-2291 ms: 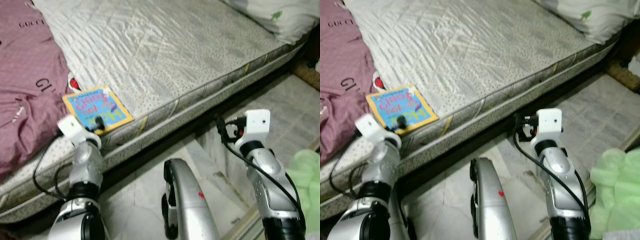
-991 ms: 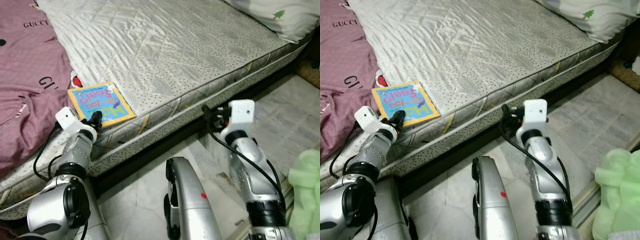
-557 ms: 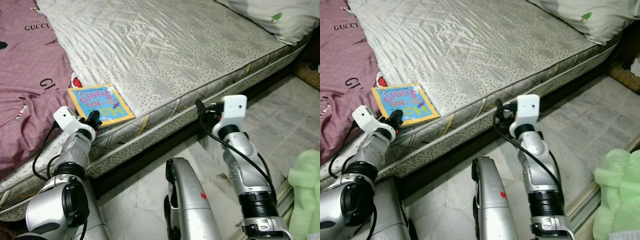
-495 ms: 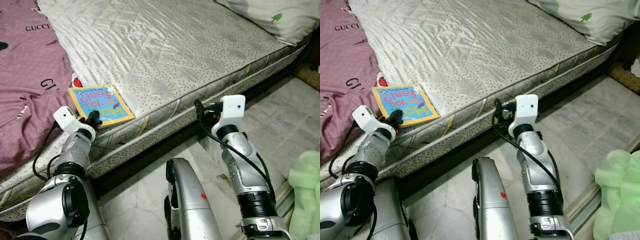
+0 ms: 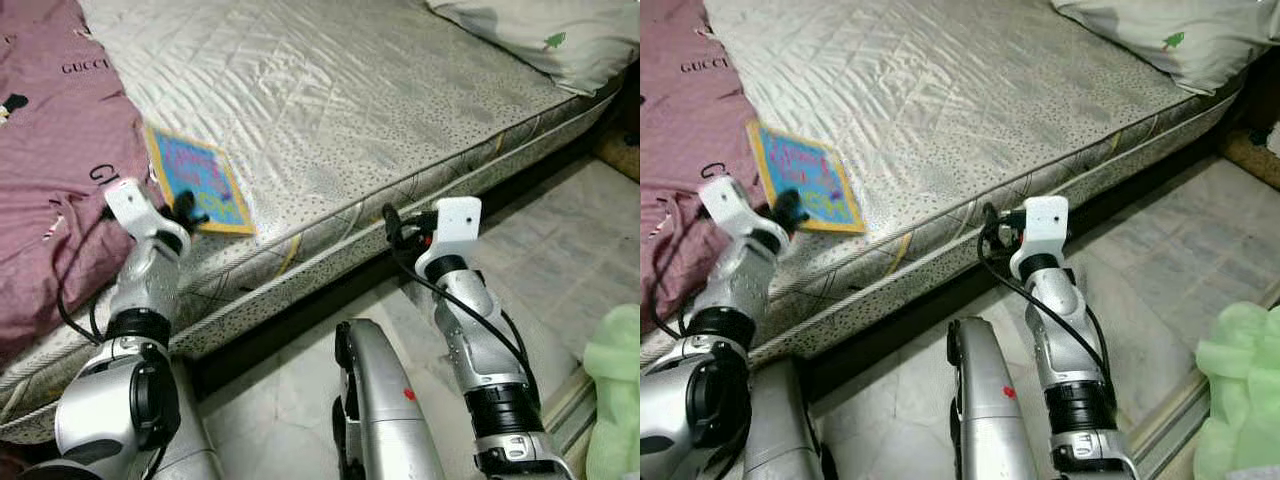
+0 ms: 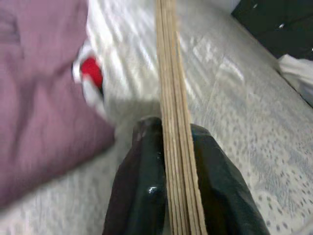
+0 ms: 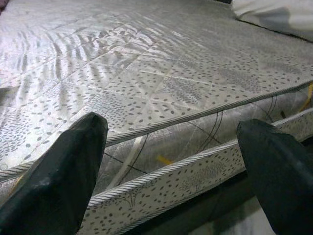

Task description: Clean up the room

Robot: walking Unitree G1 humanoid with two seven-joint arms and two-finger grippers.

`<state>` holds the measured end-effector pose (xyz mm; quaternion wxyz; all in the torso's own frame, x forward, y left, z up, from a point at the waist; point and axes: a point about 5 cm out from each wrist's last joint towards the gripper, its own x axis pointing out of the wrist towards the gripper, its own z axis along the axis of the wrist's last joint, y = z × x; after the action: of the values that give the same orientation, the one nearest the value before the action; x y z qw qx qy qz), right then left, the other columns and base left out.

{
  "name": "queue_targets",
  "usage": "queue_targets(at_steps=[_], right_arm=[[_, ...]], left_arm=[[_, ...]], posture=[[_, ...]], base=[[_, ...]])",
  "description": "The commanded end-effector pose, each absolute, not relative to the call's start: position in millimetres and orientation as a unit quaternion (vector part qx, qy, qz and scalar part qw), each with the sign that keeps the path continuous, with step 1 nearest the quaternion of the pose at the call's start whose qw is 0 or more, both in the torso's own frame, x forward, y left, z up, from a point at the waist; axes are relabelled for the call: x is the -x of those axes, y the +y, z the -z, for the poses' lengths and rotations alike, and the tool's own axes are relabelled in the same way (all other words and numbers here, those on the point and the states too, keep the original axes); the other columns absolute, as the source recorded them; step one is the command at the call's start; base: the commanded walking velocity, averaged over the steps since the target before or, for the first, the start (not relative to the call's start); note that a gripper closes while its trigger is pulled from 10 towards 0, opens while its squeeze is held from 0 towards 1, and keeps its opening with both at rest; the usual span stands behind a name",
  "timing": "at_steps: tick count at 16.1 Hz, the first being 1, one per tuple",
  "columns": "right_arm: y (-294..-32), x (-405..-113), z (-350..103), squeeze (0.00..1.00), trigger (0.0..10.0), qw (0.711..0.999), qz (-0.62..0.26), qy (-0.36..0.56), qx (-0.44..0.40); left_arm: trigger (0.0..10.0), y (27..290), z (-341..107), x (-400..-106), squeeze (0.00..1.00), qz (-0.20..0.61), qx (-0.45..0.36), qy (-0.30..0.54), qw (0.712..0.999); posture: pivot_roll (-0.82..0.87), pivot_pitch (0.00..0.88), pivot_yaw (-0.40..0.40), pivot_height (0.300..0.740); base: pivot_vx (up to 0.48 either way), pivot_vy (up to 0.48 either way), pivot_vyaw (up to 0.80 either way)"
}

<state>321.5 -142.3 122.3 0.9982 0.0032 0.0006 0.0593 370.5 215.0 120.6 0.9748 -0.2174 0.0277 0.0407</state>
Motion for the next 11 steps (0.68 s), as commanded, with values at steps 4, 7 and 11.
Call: queue_targets(at_steps=[4,7,11], right_arm=[[-135.9,-326.1,-122.4,0.0,10.0,0.998,-0.056,-0.006,-0.008],[-132.0,-325.5,-120.8,0.0,10.0,0.998,-0.058,-0.008,-0.016],[-120.6,-325.7,-119.6,0.0,10.0,0.992,-0.071,0.001,-0.101]], left_arm=[[0.0,208.1,-168.5,-368.2,0.0,-0.027,0.105,-0.096,0.99],[0.0,207.7,-175.0,-352.0,0.0,-0.035,0.06,-0.13,0.989],[0.0,208.4,-146.5,-298.3,0.0,-0.064,-0.041,-0.103,0.992]], posture=[[-0.06,0.032,-0.023,0.485],[-0.05,0.016,-0.01,0.485],[-0.01,0.0,-0.007,0.485]], base=[[0.0,0.0,0.0],[0.0,0.0,0.0],[0.0,0.0,0.0]])
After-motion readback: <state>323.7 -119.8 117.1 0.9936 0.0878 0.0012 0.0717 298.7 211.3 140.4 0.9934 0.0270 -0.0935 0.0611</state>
